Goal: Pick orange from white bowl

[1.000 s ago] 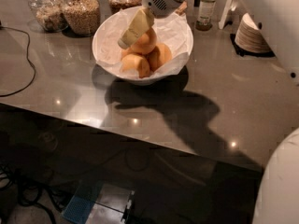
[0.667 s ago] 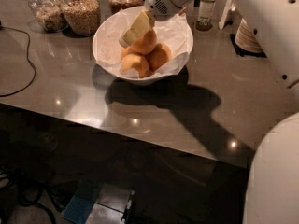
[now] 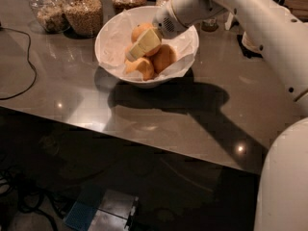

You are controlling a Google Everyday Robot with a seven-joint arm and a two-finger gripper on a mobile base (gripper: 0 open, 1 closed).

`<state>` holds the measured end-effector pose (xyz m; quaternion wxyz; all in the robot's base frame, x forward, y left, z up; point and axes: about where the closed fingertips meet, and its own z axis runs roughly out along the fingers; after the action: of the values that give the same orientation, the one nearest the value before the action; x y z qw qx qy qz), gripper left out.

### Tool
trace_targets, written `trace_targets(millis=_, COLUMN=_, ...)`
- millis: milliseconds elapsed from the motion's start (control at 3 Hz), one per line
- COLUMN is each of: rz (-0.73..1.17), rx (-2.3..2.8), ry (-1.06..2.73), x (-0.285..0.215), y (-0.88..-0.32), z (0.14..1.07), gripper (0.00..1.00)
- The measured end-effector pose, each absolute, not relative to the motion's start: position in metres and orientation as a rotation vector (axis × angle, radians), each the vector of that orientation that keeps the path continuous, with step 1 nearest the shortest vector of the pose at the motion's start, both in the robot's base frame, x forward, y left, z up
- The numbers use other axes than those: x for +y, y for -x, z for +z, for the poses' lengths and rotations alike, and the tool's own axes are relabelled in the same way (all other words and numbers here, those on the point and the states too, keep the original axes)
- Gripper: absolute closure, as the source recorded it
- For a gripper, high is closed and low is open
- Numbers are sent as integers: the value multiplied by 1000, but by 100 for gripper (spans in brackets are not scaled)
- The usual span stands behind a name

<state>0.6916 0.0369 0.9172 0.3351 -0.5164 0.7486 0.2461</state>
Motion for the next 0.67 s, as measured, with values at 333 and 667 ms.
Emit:
trace_targets(millis=333, rz=643, rx=1955, ry=1348, x=37, y=-691, z=916, gripper=0)
trace_targets(millis=667, rz=643, rx=1955, ry=1348, x=37, y=-691, z=916, gripper=19)
